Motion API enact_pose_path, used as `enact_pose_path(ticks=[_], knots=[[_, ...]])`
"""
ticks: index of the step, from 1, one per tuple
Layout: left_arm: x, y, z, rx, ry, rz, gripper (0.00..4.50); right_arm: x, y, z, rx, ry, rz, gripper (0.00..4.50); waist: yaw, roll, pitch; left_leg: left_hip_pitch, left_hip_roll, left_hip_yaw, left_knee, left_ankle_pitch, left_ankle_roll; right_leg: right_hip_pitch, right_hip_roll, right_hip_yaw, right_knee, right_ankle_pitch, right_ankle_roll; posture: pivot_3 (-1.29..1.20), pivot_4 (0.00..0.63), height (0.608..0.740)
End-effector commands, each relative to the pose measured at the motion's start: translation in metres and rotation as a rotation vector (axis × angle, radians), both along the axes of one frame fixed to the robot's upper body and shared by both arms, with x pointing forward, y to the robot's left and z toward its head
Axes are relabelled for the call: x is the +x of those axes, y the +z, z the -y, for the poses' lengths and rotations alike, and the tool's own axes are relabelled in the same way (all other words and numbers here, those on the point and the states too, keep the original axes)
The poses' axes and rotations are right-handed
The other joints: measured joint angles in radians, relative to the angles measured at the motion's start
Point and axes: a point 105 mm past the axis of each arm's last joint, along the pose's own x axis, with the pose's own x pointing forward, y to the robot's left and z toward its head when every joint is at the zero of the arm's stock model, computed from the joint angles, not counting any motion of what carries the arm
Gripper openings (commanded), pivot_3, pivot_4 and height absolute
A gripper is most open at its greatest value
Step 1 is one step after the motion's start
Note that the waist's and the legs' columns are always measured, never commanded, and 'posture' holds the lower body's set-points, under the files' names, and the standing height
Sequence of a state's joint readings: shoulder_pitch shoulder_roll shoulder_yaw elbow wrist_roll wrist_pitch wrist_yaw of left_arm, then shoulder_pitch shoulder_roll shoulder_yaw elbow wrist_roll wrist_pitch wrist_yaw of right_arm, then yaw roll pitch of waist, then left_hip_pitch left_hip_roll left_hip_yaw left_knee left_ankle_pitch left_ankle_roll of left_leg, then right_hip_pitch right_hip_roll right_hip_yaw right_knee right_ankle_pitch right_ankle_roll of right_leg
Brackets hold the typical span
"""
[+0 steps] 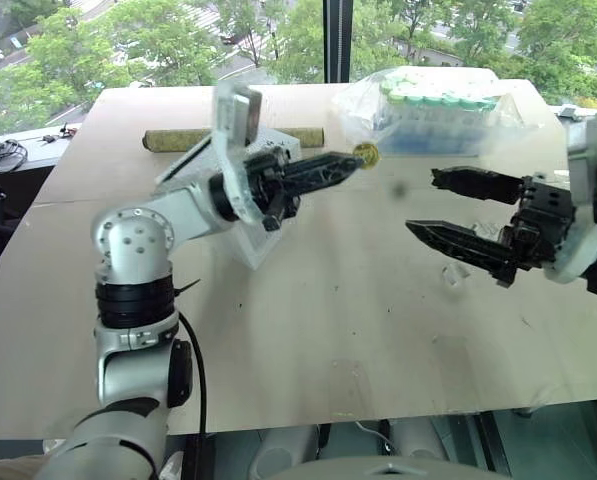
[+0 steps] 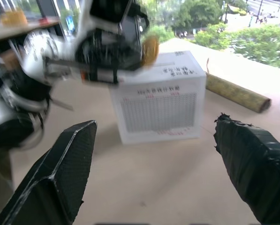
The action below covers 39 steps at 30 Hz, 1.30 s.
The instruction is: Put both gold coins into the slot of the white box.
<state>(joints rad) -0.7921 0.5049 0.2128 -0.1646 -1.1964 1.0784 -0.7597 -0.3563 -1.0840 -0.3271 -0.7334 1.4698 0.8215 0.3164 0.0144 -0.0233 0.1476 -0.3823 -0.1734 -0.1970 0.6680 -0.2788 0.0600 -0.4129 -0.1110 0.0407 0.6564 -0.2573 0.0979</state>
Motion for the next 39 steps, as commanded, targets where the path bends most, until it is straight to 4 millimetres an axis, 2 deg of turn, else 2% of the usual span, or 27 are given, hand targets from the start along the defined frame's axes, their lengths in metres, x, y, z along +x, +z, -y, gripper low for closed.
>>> enact_pose_path(ticks=[1, 7, 12, 17, 21, 32, 39], knots=[[-0.003, 0.033, -0.018, -0.001, 0.133, 0.133, 0.0, -0.009, 0.01, 0.003, -0.072, 0.031, 0.124, 4.44, 0.0, 0.0, 0.0, 0.0, 0.0, 0.0, 0.0, 0.0, 0.0, 0.0, 0.0, 0.0, 0.0, 0.0, 0.0, 0.0, 0.15, 0.74], [0.023, 0.054, -0.066, 0.175, 0.513, 0.317, 0.0, -0.007, 0.013, 0.013, -0.133, 0.029, 0.188, 4.44, 0.001, 0.0, 0.0, 0.0, 0.0, 0.001, -0.001, 0.0, 0.0, 0.0, 0.0, 0.001, 0.0, 0.0, 0.0, 0.0, 0.15, 0.74], [0.049, 0.044, -0.107, 0.389, 0.804, 0.359, 0.0, -0.002, 0.011, 0.02, -0.165, 0.018, 0.21, 4.44, 0.003, 0.0, 0.0, 0.0, 0.0, 0.001, -0.001, 0.0, 0.0, 0.0, 0.0, 0.001, 0.0, 0.0, 0.0, 0.0, 0.15, 0.74], [0.07, 0.023, -0.141, 0.6, 0.985, 0.172, 0.0, -0.005, 0.005, 0.023, -0.218, 0.051, 0.21, 4.44, 0.004, 0.0, 0.001, 0.0, 0.0, 0.0, -0.001, 0.0, 0.0, 0.0, 0.0, 0.0, 0.0, 0.0, 0.0, 0.0, 0.15, 0.74], [0.076, 0.02, -0.148, 0.673, 0.91, -0.013, 0.0, -0.005, 0.008, 0.03, -0.233, 0.043, 0.231, 4.44, 0.003, -0.004, 0.003, -0.001, 0.0, -0.001, 0.0, 0.0, 0.0, -0.001, 0.003, -0.001, 0.0, 0.0, 0.0, 0.0, 0.15, 0.74], [0.073, 0.012, -0.141, 0.752, 0.724, -0.161, 0.0, -0.014, 0.026, 0.028, -0.152, 0.023, 0.314, 4.44, -0.003, -0.003, 0.003, -0.002, 0.0, -0.001, -0.001, -0.001, -0.001, -0.002, 0.002, 0.0, 0.0, 0.0, 0.0, 0.0, 0.15, 0.74], [0.068, 0.0, -0.142, 0.801, 0.664, -0.195, 0.0, -0.013, 0.021, 0.026, -0.155, 0.015, 0.305, 4.44, -0.002, -0.003, 0.004, -0.002, 0.001, -0.001, 0.0, -0.001, -0.001, -0.002, 0.002, 0.0, 0.0, 0.0, 0.0, 0.0, 0.15, 0.74]])
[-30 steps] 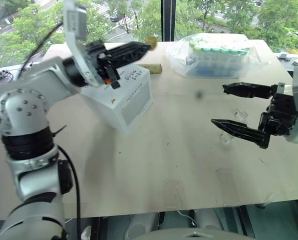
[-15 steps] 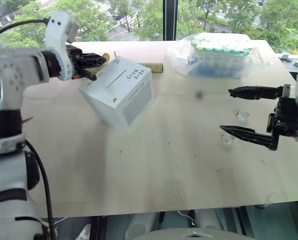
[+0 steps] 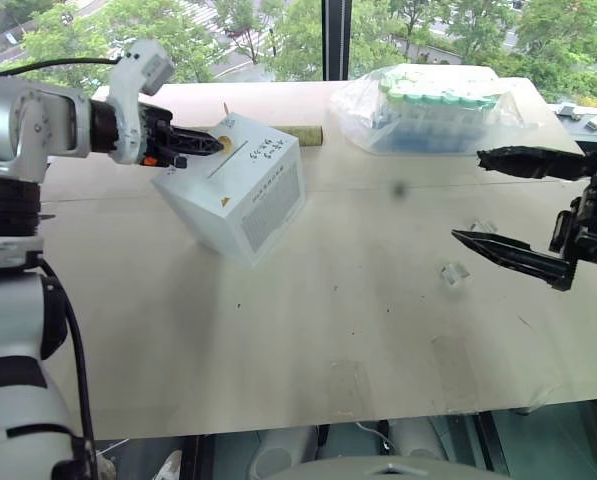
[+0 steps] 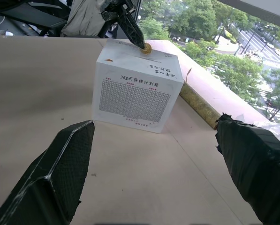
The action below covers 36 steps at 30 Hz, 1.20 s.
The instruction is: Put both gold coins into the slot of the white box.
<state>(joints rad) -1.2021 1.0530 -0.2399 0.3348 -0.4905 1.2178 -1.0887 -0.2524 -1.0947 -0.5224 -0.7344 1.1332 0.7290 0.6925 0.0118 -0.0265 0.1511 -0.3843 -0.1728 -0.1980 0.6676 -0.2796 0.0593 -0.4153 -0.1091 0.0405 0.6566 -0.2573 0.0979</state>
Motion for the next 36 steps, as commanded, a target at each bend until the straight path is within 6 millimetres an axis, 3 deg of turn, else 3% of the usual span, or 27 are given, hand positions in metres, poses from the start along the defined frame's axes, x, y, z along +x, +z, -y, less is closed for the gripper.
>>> enact_pose_path(ticks=[1, 9, 16, 20, 24, 26, 28, 30, 33, 36], knots=[[-0.003, 0.004, -0.006, 0.031, 0.01, 0.013, 0.0, -0.004, 0.007, -0.001, 0.006, -0.003, 0.052, 4.44, 0.001, 0.0, 0.0, 0.0, 0.0, 0.0, 0.0, 0.0, 0.0, 0.0, 0.0, 0.0, 0.0, 0.0, 0.0, 0.0, 0.15, 0.74], [0.005, -0.007, -0.011, 0.121, 0.052, 0.021, 0.0, -0.003, 0.005, 0.0, 0.002, -0.012, 0.042, 4.44, 0.0, 0.0, 0.0, 0.0, 0.0, 0.0, 0.0, 0.0, 0.0, 0.0, 0.0, 0.0, 0.001, 0.0, 0.0, 0.0, 0.15, 0.74], [-0.002, 0.001, 0.008, 0.11, -0.056, 0.089, 0.0, -0.002, 0.004, 0.0, -0.002, -0.02, 0.037, 4.44, 0.001, 0.0, 0.0, 0.001, 0.001, 0.001, 0.002, 0.0, 0.0, 0.0, 0.0, 0.0, 0.002, 0.0, 0.0, 0.0, 0.15, 0.74], [-0.002, 0.005, 0.009, 0.133, -0.051, 0.148, 1.08, -0.002, 0.003, 0.0, -0.002, -0.023, 0.029, 4.5, 0.002, 0.0, 0.0, 0.0, 0.001, 0.0, 0.002, 0.0, 0.0, 0.0, 0.0, 0.0, 0.002, 0.0, 0.0, 0.0, 0.15, 0.74], [-0.008, 0.01, 0.011, 0.123, -0.048, 0.173, 2.82, -0.002, -0.001, 0.001, 0.0, -0.041, 0.003, 4.5, 0.002, 0.0, 0.0, 0.0, 0.001, 0.0, 0.002, 0.0, 0.0, 0.0, -0.001, 0.0, 0.001, 0.0, 0.0, 0.0, 0.15, 0.74], [-0.014, 0.017, 0.015, 0.075, -0.082, 0.203, 2.82, -0.002, -0.004, 0.002, 0.008, -0.054, -0.018, 4.5, 0.001, 0.0, 0.0, 0.0, 0.001, 0.0, 0.001, 0.0, 0.0, 0.0, -0.001, 0.0, 0.001, 0.0, 0.0, 0.0, 0.15, 0.74], [-0.022, 0.036, 0.031, -0.098, -0.177, 0.279, 2.82, -0.001, -0.008, 0.005, 0.025, -0.078, -0.039, 4.5, 0.002, 0.0, 0.0, 0.0, 0.001, 0.0, 0.001, 0.0, 0.0, 0.0, -0.001, 0.0, 0.001, 0.0, 0.0, 0.0, 0.15, 0.74], [-0.047, 0.048, 0.058, -0.312, -0.387, 0.351, 2.82, 0.005, -0.018, 0.008, 0.066, -0.152, -0.041, 4.5, 0.002, -0.001, -0.001, 0.0, 0.001, 0.0, 0.001, 0.0, 0.0, 0.0, 0.0, -0.001, 0.001, 0.0, 0.0, 0.0, 0.15, 0.74], [-0.066, 0.046, 0.079, -0.429, -0.483, 0.433, 2.82, 0.014, -0.034, 0.017, 0.15, -0.268, -0.101, 4.5, 0.004, -0.001, -0.001, 0.0, 0.001, -0.001, 0.002, 0.0, 0.0, 0.002, -0.001, -0.002, 0.0, 0.0, 0.0, 0.0, 0.15, 0.74], [-0.079, 0.019, 0.097, -0.361, -0.529, 0.458, 2.82, 0.014, -0.053, 0.025, 0.087, -0.32, -0.139, 4.5, -0.003, -0.001, -0.001, 0.001, 0.001, 0.001, 0.003, 0.0, 0.0, 0.002, -0.001, 0.0, 0.001, 0.0, 0.0, 0.0, 0.15, 0.74]])
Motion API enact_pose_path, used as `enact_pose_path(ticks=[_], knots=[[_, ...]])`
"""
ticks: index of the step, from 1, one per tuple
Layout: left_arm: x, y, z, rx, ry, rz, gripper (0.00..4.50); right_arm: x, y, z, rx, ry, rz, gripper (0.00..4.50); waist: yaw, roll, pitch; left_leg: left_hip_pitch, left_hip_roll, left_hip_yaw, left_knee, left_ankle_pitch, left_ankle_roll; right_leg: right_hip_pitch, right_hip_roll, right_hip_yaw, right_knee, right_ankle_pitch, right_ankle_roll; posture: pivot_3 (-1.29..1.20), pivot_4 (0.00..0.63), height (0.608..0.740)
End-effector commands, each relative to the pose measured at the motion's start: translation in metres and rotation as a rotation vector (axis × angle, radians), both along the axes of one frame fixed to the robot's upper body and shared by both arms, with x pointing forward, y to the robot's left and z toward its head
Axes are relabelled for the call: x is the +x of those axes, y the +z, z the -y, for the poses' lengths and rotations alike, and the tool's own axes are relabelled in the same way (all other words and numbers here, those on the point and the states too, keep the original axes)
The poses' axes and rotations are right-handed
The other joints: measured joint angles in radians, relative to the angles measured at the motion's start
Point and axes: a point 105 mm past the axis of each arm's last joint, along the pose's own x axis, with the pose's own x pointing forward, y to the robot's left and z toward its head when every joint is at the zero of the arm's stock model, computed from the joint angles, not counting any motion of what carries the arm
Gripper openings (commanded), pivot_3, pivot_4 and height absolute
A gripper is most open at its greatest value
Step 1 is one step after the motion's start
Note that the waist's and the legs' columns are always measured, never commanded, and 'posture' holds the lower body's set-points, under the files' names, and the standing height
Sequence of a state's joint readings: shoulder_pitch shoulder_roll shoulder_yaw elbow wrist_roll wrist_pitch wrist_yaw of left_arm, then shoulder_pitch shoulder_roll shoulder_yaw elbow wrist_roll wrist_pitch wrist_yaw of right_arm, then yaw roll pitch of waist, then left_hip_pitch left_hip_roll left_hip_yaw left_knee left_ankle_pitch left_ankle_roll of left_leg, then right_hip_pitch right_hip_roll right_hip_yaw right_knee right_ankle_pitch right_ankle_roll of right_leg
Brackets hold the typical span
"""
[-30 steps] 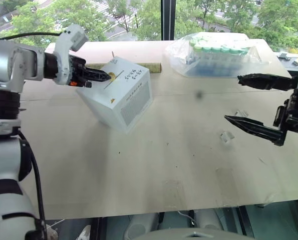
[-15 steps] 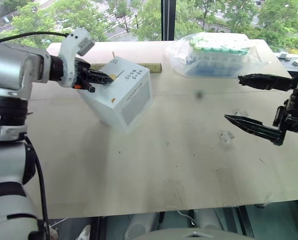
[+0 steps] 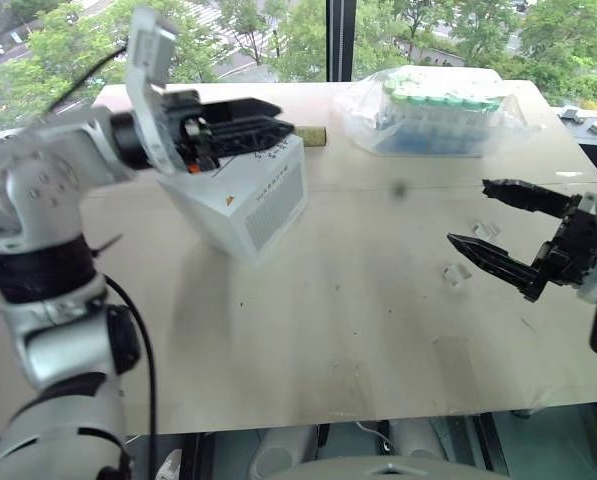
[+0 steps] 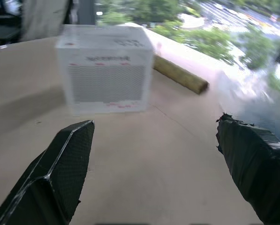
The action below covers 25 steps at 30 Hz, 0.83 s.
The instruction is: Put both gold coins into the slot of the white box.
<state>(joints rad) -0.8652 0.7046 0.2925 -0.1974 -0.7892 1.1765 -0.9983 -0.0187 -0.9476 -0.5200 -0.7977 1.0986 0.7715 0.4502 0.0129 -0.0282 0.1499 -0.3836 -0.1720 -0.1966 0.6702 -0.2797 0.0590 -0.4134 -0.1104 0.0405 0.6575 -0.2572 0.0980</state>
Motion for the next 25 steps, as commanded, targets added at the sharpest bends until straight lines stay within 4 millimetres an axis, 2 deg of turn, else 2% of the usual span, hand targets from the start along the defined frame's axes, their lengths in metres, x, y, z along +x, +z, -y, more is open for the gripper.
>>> enact_pose_path(ticks=[1, 4, 9, 11, 15, 19, 25], knots=[[-0.024, -0.011, 0.016, 0.009, -0.035, 0.106, 2.82, -0.004, -0.01, 0.009, -0.025, -0.059, 0.001, 4.5, -0.003, 0.0, 0.0, 0.001, 0.0, 0.001, -0.001, 0.0, 0.0, 0.0, 0.0, 0.001, 0.0, 0.0, 0.0, 0.0, 0.15, 0.74], [-0.043, -0.045, 0.026, 0.043, -0.086, 0.11, 2.82, -0.011, -0.026, 0.019, -0.012, -0.094, -0.044, 4.5, 0.0, 0.001, -0.001, 0.003, 0.001, 0.001, -0.002, 0.0, 0.0, 0.001, 0.001, 0.002, 0.001, 0.0, 0.0, 0.0, 0.15, 0.74], [-0.055, -0.079, 0.023, 0.051, -0.063, 0.066, 2.82, -0.02, -0.04, 0.031, -0.039, -0.127, -0.076, 4.5, 0.005, 0.001, -0.001, 0.004, 0.001, 0.002, -0.001, 0.0, 0.0, 0.002, 0.002, 0.003, 0.001, 0.001, -0.001, 0.0, 0.15, 0.74], [-0.052, -0.096, 0.014, 0.072, 0.033, 0.078, 3.33, -0.028, -0.048, 0.038, -0.063, -0.146, -0.1, 4.5, 0.01, 0.002, -0.001, 0.005, 0.002, 0.003, -0.001, 0.0, 0.0, 0.002, 0.003, 0.003, 0.001, 0.002, -0.002, 0.0, 0.15, 0.74], [-0.057, -0.138, -0.009, 0.128, 0.146, 0.046, 3.33, -0.042, -0.062, 0.056, -0.129, -0.211, -0.117, 4.5, 0.016, 0.01, -0.007, 0.007, 0.003, 0.005, -0.004, 0.0, 0.0, 0.005, 0.003, 0.005, -0.002, 0.003, -0.003, 0.0, 0.15, 0.74], [-0.061, -0.156, -0.02, 0.142, 0.186, 0.011, 3.33, -0.052, -0.068, 0.065, -0.165, -0.232, -0.119, 4.5, 0.029, 0.01, -0.006, 0.006, 0.004, 0.005, -0.003, -0.001, 0.0, 0.003, 0.005, 0.005, -0.003, 0.003, -0.003, 0.0, 0.15, 0.74], [-0.06, -0.163, -0.022, 0.14, 0.186, 0.016, 3.33, -0.056, -0.069, 0.07, -0.147, -0.246, -0.122, 4.5, 0.035, 0.01, -0.006, 0.007, 0.004, 0.005, -0.003, -0.002, -0.001, 0.005, 0.004, 0.004, -0.003, 0.003, -0.003, 0.0, 0.15, 0.74]])
